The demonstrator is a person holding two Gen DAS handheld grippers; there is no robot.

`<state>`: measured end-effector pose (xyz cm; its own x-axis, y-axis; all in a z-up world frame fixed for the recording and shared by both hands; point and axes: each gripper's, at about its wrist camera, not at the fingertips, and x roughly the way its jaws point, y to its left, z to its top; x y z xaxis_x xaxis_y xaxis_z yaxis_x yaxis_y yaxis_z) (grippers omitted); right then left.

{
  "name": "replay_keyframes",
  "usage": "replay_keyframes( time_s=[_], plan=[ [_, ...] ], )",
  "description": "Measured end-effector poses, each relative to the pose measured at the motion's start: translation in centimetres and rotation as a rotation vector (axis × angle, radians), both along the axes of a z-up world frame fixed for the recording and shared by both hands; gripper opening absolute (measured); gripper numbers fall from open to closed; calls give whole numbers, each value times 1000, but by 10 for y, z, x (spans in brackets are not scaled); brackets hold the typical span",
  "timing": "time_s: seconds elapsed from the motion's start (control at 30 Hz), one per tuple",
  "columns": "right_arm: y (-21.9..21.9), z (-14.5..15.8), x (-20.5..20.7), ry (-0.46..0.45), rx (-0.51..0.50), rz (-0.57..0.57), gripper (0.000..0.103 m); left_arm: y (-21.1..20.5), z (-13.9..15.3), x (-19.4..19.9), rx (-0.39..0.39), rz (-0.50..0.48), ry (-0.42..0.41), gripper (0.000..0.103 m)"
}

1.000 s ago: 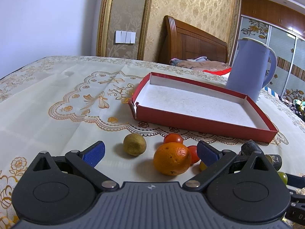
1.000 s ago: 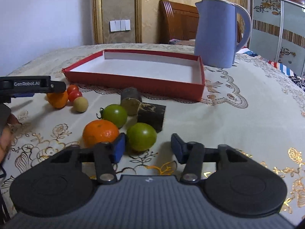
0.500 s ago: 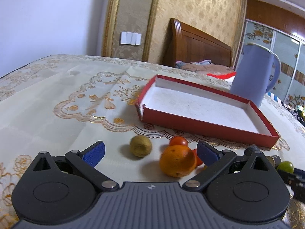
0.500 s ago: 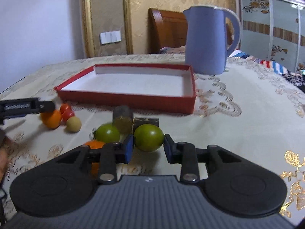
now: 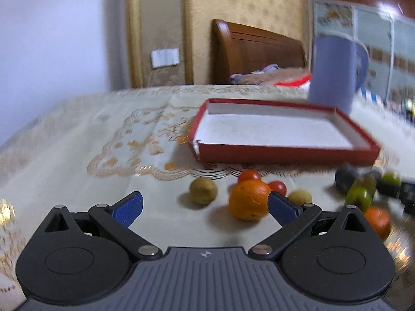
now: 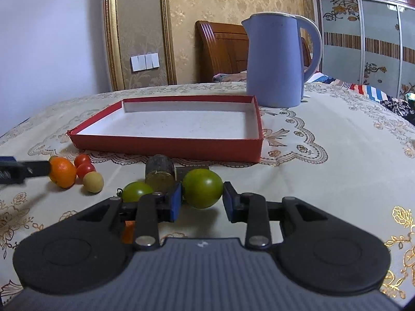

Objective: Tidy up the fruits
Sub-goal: 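Close the left gripper on the mandarin orange while the right gripper holds the lime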

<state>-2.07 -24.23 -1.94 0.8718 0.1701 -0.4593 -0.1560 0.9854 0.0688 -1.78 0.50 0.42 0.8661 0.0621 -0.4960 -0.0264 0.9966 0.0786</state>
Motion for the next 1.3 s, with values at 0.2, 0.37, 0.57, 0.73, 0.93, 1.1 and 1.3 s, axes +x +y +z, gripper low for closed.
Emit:
replay_keyframes(
  time_s=[0.2, 0.37, 0.57, 0.73, 0.93, 1.1, 1.3],
  plan=[
    [-2, -1, 3, 20, 15, 3, 32, -25, -5, 6, 131, -39, 11, 103],
    [-3, -2, 4, 30, 18, 1, 32, -28, -8, 14, 133, -52, 30, 103],
    [-4, -3, 5, 42, 24, 1, 32, -22, -9, 18, 71, -78, 48, 77],
    [-5, -3, 6, 49, 29, -2, 32, -18, -11, 20, 27, -116, 67, 57],
    [-4, -4, 8, 57, 25, -2, 32, -20, -11, 19, 8, -163, 71, 43],
    [-3, -4, 8, 57, 22, -2, 32, -16, -11, 20, -21, -161, 74, 42],
    [-4, -3, 7, 51, 24, -1, 32, -10, -11, 21, -48, -153, 70, 42]
  ],
)
